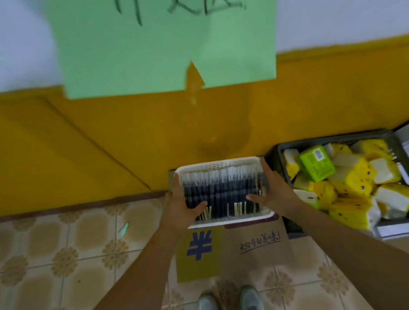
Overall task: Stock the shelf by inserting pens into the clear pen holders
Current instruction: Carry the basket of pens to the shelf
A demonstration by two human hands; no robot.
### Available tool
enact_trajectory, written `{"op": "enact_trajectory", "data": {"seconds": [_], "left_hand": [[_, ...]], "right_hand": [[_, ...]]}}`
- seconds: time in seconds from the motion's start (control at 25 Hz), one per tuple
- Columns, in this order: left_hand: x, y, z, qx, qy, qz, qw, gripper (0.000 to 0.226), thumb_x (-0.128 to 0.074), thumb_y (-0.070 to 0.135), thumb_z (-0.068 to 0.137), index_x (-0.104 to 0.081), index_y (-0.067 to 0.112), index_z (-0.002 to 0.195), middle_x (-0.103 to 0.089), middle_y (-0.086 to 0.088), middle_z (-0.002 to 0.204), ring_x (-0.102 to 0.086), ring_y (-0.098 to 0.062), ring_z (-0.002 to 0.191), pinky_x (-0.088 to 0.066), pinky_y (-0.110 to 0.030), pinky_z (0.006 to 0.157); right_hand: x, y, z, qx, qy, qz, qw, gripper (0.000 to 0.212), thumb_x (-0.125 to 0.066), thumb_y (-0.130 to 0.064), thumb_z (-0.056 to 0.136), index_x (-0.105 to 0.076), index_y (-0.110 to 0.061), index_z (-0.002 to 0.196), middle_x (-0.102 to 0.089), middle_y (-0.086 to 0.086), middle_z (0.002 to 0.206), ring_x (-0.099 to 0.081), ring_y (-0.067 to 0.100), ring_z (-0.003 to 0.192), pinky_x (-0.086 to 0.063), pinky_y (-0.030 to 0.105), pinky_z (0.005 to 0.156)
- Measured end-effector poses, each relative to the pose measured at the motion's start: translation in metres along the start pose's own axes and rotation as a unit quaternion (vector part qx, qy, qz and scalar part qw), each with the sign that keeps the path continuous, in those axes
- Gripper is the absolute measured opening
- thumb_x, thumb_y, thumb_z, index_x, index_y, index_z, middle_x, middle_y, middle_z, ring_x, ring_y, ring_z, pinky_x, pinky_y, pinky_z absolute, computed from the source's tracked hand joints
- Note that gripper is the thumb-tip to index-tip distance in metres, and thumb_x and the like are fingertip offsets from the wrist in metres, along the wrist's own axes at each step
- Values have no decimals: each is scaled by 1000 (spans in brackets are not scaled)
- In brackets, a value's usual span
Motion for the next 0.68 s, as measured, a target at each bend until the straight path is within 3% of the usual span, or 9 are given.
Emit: {"op": "enact_trajectory", "data": {"seconds": [0.12, 0.2, 0.32, 0.56, 0.68], "left_hand": [[56, 25, -82, 1, 61, -86, 994, 104, -69, 48, 84, 3, 31, 157, -13, 1, 164, -20, -23, 149, -36, -41, 112], [90, 39, -136, -11, 119, -147, 982, 93, -67, 40, 89, -4, 32, 157, -14, 4, 164, -23, -20, 148, -34, -35, 112], [126, 45, -195, 4, 204, -164, 965, 86, -66, 38, 91, -10, 34, 156, -25, 3, 160, -36, -20, 141, -38, -26, 103], [166, 47, -276, 28, 323, -227, 918, 87, -64, 40, 92, -6, 36, 156, -20, 7, 163, -31, -17, 145, -41, -39, 111], [166, 30, -318, 77, 388, -253, 883, 81, -63, 37, 94, -11, 34, 156, -30, -2, 160, -36, -21, 143, -43, -42, 110]], "right_hand": [[33, -63, -76, -2, 41, 72, 997, 104, -67, -53, 86, 8, -35, 156, -13, -3, 164, -23, 25, 148, -37, 41, 107], [46, -105, -120, 37, 75, 119, 989, 94, -62, -53, 89, 4, -38, 156, -5, -11, 165, -7, 18, 152, -29, 44, 115], [57, -149, -160, 73, 98, 180, 976, 83, -56, -48, 94, -2, -39, 156, -9, -12, 164, -15, 17, 150, -29, 41, 115], [68, -216, -176, 182, 23, 212, 960, 83, -49, -58, 89, -1, -42, 155, -7, -16, 163, -15, 17, 151, -27, 43, 119], [56, -251, -182, 242, -32, 169, 955, 82, -47, -57, 91, -2, -38, 156, -8, -12, 164, -16, 17, 150, -27, 40, 116]]}}
Point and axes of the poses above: each hand's wrist, its own z-axis towards the middle knuckle, its own x-axis out of the back of the hand, y = z × x, the point moved 6 cm from there along z, towards the middle knuckle
